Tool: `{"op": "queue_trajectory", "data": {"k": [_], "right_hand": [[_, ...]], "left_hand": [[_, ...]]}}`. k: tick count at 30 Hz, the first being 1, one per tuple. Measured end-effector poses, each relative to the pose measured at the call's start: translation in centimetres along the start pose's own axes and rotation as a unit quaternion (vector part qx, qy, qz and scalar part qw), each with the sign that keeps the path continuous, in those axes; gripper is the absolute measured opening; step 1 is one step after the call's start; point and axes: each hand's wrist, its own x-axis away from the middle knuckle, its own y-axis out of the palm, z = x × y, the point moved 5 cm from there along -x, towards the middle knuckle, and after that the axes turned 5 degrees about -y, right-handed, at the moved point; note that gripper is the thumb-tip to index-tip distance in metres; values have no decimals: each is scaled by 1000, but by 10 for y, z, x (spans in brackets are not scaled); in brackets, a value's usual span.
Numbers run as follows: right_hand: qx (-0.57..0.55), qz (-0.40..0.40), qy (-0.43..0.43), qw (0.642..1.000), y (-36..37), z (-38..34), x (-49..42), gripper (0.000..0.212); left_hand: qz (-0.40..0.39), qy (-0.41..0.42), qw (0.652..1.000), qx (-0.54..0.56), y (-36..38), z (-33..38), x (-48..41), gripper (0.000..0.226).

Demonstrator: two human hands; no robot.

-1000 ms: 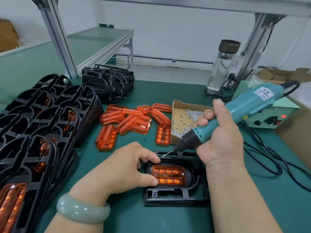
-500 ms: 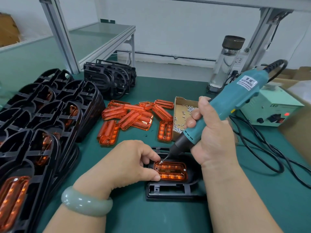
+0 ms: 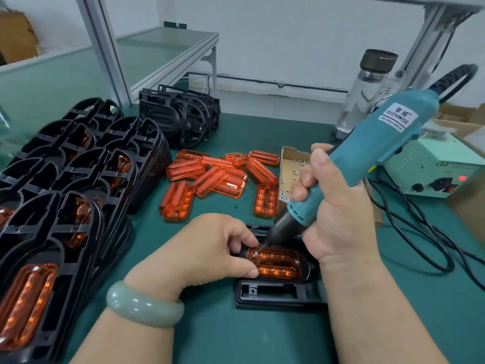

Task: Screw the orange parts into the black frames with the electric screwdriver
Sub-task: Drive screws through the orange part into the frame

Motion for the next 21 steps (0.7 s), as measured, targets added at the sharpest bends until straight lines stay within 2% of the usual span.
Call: {"op": "queue_trajectory", "data": {"k": [21], "right_hand": [[27,-26,-5,999,6,-3,4,7]], "left_hand": [[-3,7,1000,-2,1,0,0,31]]}}
